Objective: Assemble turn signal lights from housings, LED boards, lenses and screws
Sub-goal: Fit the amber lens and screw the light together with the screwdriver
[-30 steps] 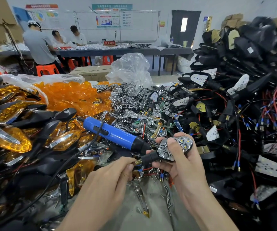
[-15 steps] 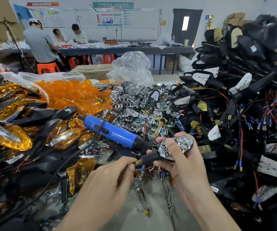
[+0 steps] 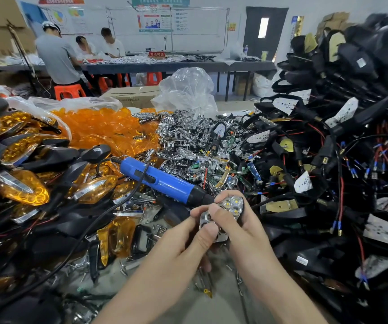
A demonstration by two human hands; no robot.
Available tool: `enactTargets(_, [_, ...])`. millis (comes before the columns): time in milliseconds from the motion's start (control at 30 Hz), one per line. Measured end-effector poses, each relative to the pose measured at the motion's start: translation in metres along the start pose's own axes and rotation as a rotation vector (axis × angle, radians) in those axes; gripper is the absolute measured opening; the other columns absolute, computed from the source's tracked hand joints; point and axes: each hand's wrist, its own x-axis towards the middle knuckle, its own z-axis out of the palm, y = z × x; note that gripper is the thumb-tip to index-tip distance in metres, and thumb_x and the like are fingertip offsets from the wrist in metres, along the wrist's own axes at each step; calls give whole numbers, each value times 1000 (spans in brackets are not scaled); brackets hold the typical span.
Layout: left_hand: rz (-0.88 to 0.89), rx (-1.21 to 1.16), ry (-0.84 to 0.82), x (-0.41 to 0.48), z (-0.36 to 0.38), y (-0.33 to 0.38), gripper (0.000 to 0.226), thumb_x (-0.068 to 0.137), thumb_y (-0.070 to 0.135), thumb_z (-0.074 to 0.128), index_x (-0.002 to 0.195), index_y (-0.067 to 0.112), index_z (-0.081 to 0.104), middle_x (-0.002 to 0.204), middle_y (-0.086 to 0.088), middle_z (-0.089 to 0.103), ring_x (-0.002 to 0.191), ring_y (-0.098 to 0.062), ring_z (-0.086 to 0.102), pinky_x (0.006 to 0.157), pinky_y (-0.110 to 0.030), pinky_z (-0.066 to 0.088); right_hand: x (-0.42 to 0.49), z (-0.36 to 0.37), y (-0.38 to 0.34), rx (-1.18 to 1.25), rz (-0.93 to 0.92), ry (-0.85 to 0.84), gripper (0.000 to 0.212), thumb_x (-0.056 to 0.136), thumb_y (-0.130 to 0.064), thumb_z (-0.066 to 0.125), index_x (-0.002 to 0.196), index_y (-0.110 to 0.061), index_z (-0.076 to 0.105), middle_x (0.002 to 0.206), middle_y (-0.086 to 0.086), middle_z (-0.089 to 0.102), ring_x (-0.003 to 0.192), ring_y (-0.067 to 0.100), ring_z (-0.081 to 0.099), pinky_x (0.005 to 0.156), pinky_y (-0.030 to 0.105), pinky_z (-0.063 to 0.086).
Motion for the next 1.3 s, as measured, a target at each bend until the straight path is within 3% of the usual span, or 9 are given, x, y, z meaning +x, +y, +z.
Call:
enactTargets(167, [-47,-112,-24,-2,5,1,42,86,57,48,126,46,55,72,9,66,51,-2,51,51,-13,40,-2,4,-1,-36,66,60,36,81,-66,64,91,-32,63,104,15,77,76,22,66,47,22,46])
enactTargets(400, [-59,-242,-21,-3,10,6,36,87,47,51,123,45,58,80,17,69,52,6,54,48,-5,38,-1,6,-2,-78,65,157,32,77,-65,62,85,-35,67,105,30,69,90,34,61,42,18,38])
enactTargets(600, [-56,-210,-12,-3,12,9,32,85,55,50,114,65,54,60,24,60,47,3,52,46,-39,34,-1,8,-4,-69,54,145,23,91,-53,53,85,-36,67,98,14,78,86,30,58,43,18,38])
enactTargets(667, [-64,-207,3,-3,12,11,36,83,56,50,119,60,54,64,24,62,50,-6,51,59,-58,35,-2,9,-5,-80,40,135,22,90,-54,55,85,-36,66,98,12,78,86,31,59,43,19,39])
enactTargets(700, [-72,-217,9,-3,12,11,38,83,55,51,121,56,55,70,22,65,50,-3,52,66,-57,37,-2,9,-5,-88,33,132,22,88,-55,56,84,-37,67,98,12,78,85,31,59,43,19,39])
enactTargets(833, [-81,-258,27,-3,12,9,40,83,50,52,122,50,56,78,12,69,46,5,50,42,-8,37,-2,7,-4,-112,-1,92,21,88,-56,60,86,-37,67,97,11,78,75,26,60,42,18,38])
enactTargets(1000, [-42,-257,57,-3,15,15,30,93,35,50,122,31,55,49,19,55,40,6,49,42,-3,33,-1,6,-2,-130,-18,53,26,84,-60,59,91,-35,65,99,13,78,66,18,59,45,19,40])
enactTargets(1167, [-29,-219,52,-4,15,15,26,103,18,46,125,29,54,50,16,58,40,6,50,45,-4,36,0,5,-1,-169,-44,59,26,87,-59,57,93,-35,64,99,9,78,66,17,62,49,24,44])
enactTargets(1300, [-72,-216,16,-3,15,16,16,100,30,48,110,21,58,51,14,60,42,1,49,48,-9,39,3,2,3,-197,-47,110,23,87,-57,58,91,-37,67,121,-3,74,104,31,74,86,54,54])
